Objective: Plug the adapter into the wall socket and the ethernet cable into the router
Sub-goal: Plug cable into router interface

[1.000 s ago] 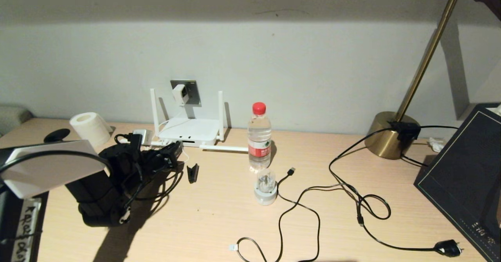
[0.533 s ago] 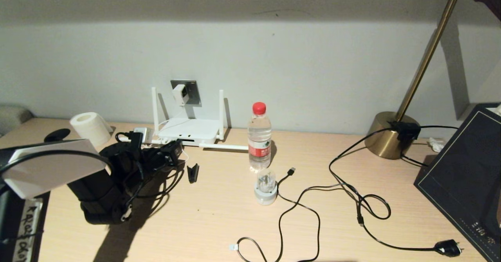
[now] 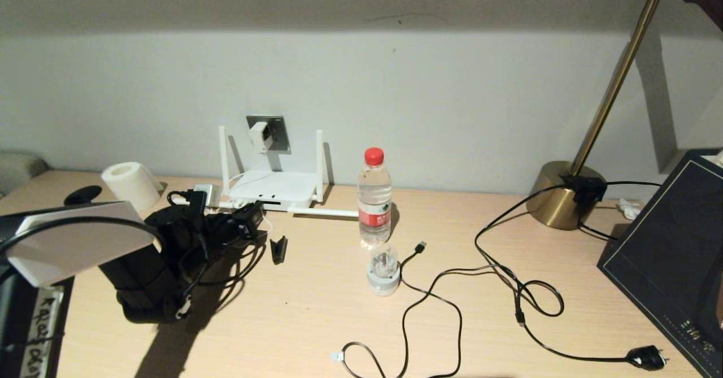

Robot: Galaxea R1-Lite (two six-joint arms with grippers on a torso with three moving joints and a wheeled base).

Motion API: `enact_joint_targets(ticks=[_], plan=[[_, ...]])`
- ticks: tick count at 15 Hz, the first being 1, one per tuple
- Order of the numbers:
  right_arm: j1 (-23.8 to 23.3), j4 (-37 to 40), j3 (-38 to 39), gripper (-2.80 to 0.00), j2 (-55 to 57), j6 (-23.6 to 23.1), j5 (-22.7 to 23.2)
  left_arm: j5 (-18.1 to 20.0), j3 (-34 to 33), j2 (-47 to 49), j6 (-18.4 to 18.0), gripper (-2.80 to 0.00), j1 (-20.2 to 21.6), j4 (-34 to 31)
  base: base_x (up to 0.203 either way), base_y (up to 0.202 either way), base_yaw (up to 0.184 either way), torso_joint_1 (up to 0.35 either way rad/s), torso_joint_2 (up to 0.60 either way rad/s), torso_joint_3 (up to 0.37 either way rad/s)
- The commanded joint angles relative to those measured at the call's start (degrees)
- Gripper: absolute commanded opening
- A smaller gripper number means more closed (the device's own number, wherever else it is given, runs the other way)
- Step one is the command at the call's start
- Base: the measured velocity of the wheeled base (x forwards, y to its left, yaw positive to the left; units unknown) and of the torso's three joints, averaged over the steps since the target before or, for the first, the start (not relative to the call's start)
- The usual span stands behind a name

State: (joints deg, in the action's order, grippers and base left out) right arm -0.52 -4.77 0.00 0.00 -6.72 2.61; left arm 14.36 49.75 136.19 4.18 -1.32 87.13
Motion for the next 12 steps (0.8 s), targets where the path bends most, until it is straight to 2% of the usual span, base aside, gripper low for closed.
enact_joint_targets(ticks=[1, 12], plan=[[0.0, -0.1, 2.0, -2.8, 0.1, -0.1, 0.0, 0.0, 0.1, 0.6, 0.0, -2.8, 0.0, 0.5, 0.0, 0.0, 0.0, 0.0, 0.0, 0.0], [0.0, -0.1, 2.0, -2.8, 0.1, -0.1, 0.0, -0.6, 2.6, 2.8, 0.5, -2.8, 0.0, 0.5, 0.0, 0.0, 0.0, 0.0, 0.0, 0.0]])
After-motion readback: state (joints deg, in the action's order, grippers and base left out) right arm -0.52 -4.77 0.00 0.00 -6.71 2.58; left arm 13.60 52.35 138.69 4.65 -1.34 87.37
